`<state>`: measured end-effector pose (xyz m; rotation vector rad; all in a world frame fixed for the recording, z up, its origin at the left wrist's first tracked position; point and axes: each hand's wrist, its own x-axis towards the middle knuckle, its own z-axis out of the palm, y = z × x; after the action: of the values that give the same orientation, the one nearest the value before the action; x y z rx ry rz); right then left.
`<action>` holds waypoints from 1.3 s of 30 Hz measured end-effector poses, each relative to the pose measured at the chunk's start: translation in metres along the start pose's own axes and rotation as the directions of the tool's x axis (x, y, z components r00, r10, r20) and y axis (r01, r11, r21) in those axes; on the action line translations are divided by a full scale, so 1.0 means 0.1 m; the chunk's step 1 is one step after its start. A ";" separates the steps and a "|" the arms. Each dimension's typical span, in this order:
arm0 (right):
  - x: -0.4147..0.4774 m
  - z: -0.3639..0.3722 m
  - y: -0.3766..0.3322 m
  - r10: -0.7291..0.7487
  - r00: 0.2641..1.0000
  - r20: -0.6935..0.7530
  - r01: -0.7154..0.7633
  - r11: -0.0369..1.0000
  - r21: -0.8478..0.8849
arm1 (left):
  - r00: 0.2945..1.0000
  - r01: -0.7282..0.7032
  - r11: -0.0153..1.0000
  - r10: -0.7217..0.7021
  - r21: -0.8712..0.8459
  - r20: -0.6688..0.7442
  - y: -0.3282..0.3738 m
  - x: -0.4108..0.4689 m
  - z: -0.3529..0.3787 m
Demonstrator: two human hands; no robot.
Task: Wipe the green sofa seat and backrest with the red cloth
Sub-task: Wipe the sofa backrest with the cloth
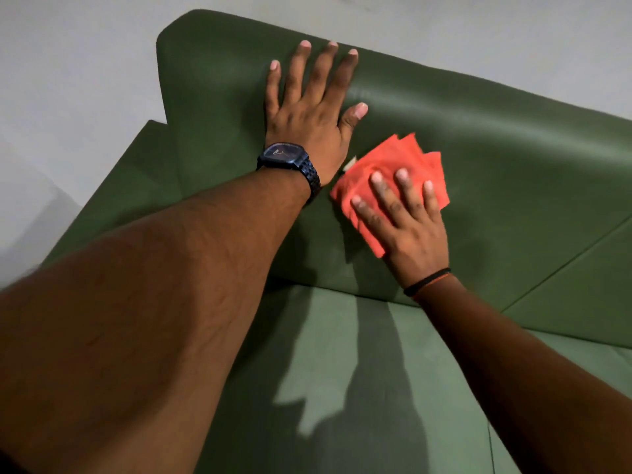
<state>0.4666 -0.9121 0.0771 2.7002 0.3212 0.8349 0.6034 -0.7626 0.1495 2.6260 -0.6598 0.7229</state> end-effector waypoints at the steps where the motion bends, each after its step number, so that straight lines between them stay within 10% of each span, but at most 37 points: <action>1: 0.06 0.01 -0.06 0.055 0.998 -0.016 -0.055 0.998 0.031 | 1.000 -0.001 1.000 0.001 0.004 -0.003 0.00 0.00 0.00; 7: 0.03 -0.01 -0.05 -0.242 0.969 0.060 0.240 0.970 0.030 | 1.000 -0.007 1.000 0.007 0.005 0.005 0.01 0.01 -0.01; 12: 0.23 -0.02 -0.15 0.037 0.998 -0.047 -0.034 0.997 0.068 | 1.000 -0.003 1.000 0.003 0.006 0.012 0.01 0.00 -0.02; 18: 0.05 -0.01 -0.10 -0.227 0.972 0.066 0.223 0.973 0.058 | 1.000 -0.006 1.000 0.006 0.004 0.016 0.01 0.00 -0.02; 24: 0.16 0.00 -0.22 0.047 0.999 0.003 -0.047 0.994 0.104 | 1.000 -0.012 1.000 0.012 0.008 0.022 0.00 0.00 -0.02; 29: -0.11 0.00 -0.04 -0.253 0.959 0.128 0.249 0.967 0.043 | 1.000 -0.011 1.000 0.011 -0.002 0.017 0.01 0.00 -0.02; 35: -0.04 -0.02 -0.16 0.019 0.999 0.049 -0.022 0.999 0.041 | 1.000 -0.014 1.000 0.014 0.010 0.018 0.02 -0.02 -0.01; 39: -0.17 -0.04 -0.11 -0.241 0.959 0.151 0.235 0.970 0.056 | 0.999 -0.025 1.000 0.024 0.014 0.044 0.06 -0.01 -0.05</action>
<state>0.4489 -0.9063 0.0680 2.6697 0.6162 0.5488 0.5976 -0.7649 0.1536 2.6582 -0.7026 0.6810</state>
